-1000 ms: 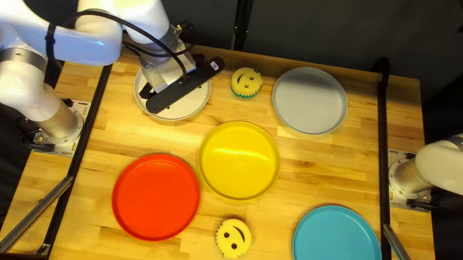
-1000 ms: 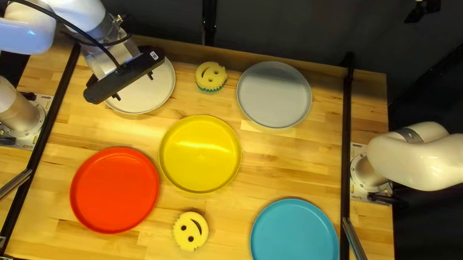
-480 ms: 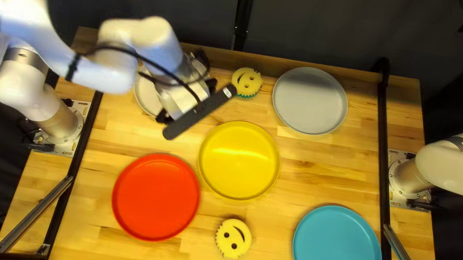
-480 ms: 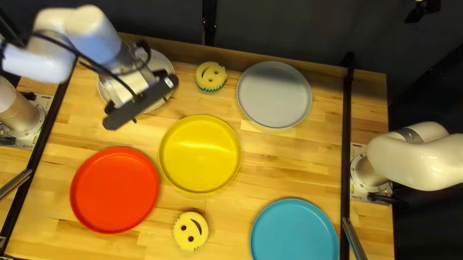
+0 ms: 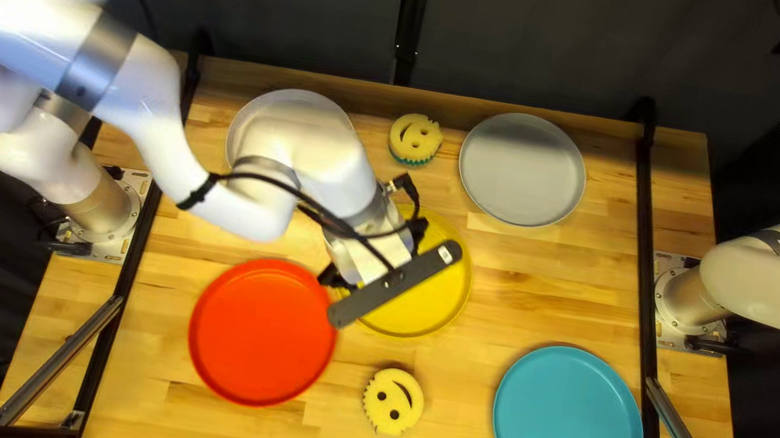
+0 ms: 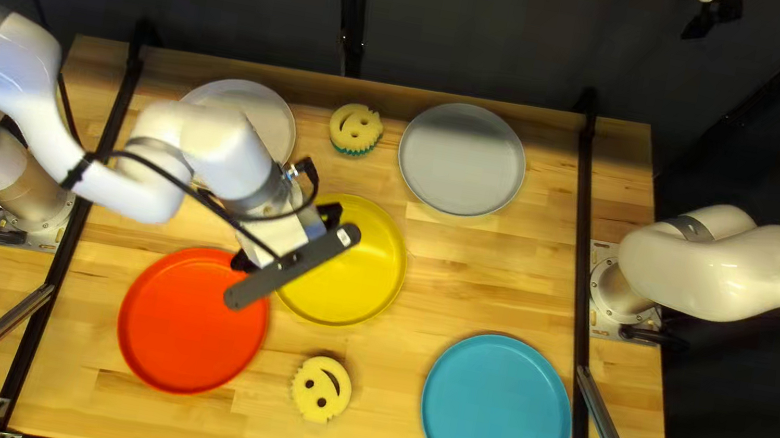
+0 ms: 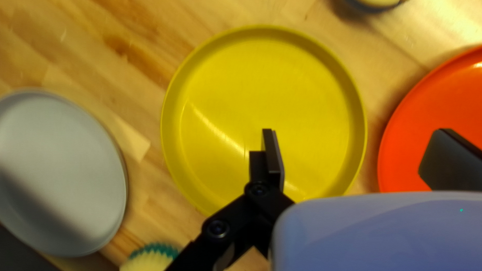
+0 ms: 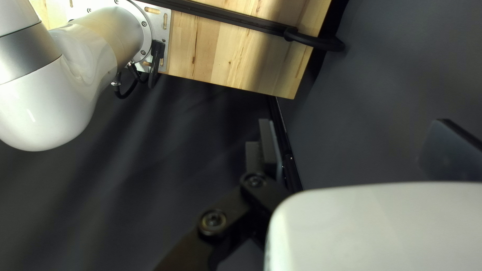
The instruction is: Pick up sponge and scrub the plate
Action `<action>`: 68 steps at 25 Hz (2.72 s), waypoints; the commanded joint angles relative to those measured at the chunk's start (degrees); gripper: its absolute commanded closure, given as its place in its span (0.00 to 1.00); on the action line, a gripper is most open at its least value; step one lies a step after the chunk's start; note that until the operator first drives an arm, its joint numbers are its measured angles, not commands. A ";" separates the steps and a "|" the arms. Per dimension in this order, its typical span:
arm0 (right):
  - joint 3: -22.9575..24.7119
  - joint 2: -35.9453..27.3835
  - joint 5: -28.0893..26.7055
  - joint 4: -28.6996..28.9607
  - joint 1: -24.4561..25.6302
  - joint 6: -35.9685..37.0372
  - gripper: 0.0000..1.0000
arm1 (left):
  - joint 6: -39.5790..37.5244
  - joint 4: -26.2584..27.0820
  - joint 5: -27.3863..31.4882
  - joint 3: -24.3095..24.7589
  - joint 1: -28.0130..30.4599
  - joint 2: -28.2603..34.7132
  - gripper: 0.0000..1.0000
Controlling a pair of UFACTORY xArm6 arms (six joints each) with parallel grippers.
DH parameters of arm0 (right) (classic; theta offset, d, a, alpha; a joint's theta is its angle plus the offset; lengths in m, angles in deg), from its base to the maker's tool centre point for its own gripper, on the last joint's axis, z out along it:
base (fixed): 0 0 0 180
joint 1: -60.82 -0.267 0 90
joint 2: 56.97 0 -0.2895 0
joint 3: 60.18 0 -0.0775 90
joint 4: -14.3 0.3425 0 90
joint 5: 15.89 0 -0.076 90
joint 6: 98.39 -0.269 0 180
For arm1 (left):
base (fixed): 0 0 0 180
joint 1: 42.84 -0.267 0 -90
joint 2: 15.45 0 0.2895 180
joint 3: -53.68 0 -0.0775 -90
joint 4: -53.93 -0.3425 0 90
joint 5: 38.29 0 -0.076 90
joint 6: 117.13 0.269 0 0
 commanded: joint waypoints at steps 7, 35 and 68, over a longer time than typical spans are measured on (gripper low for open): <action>0.00 0.00 0.00 0.00 0.00 0.00 0.00 | -3.65 -4.31 -3.53 -4.61 5.44 -7.24 0.00; 0.00 0.00 0.00 0.00 0.00 0.00 0.00 | 21.09 10.30 9.66 -22.94 4.28 -21.52 0.00; 0.00 0.00 0.00 0.00 0.00 0.00 0.00 | 35.30 8.66 29.63 -42.93 2.52 -35.78 0.00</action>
